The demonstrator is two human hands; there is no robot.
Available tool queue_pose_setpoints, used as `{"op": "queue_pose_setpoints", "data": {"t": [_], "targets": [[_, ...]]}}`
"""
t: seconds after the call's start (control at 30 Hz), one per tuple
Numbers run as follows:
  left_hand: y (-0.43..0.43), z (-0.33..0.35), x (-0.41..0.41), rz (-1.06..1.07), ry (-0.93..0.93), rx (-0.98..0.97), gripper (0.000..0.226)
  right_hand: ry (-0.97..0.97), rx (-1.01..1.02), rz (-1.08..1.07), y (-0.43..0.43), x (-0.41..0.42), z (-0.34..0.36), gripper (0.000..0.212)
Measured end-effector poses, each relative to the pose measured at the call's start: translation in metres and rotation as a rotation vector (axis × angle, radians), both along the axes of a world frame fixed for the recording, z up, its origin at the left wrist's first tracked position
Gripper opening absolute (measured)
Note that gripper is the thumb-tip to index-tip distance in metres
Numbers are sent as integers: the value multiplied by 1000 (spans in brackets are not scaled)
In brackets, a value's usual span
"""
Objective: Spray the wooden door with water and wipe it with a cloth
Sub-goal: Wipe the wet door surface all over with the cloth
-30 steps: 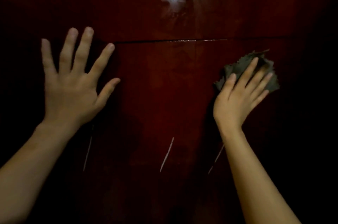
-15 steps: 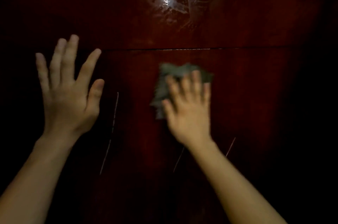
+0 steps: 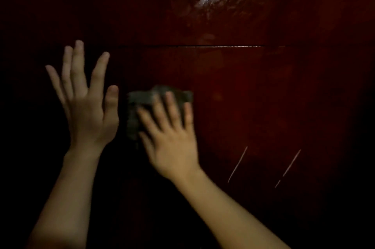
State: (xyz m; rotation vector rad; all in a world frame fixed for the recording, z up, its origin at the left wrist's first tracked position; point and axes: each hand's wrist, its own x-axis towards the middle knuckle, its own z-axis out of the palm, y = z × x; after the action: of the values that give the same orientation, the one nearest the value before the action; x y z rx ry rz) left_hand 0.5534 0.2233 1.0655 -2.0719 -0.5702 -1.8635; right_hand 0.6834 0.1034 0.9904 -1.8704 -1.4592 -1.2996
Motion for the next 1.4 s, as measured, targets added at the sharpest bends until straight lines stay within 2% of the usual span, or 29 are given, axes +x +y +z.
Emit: {"op": "queue_pose_setpoints", "data": {"t": [0.07, 0.17, 0.33, 0.47, 0.53, 0.67, 0.87, 1.0, 1.13, 1.23, 1.3, 1.4], "targets": [[2, -3, -5, -6, 13, -1, 67, -81, -87, 30, 13, -19, -10, 58], [12, -11, -18, 10, 1, -17, 67, -67, -21, 26, 7, -2, -12, 56], [35, -22, -48, -28, -27, -54, 66, 300, 282, -211, -37, 60, 12, 63], [34, -21, -55, -185, -20, -117, 75, 458, 371, -182, -27, 40, 31, 62], [32, -20, -59, -297, -54, -154, 80, 418, 330, -162, -10, 17, 40, 62], [31, -21, -64, -382, -82, -178, 84, 168, 174, -115, 33, -37, 49, 63], [35, -25, -64, -342, -38, -150, 83, -17, -4, 4, 67, -88, -17, 61], [35, -34, -61, -283, -22, -143, 81, 46, 38, -61, 40, -48, -49, 56], [33, -37, -58, -263, -37, -145, 82, 370, 235, -216, -10, 14, -68, 62], [32, -36, -56, -253, -38, -132, 82, 553, 328, -244, -12, 16, -74, 64], [32, -35, -55, -233, -37, -137, 83, 468, 272, -235, 9, -8, -81, 65], [31, -36, -55, -193, -28, -130, 83, 193, 32, -112, 51, -66, -103, 58]]}}
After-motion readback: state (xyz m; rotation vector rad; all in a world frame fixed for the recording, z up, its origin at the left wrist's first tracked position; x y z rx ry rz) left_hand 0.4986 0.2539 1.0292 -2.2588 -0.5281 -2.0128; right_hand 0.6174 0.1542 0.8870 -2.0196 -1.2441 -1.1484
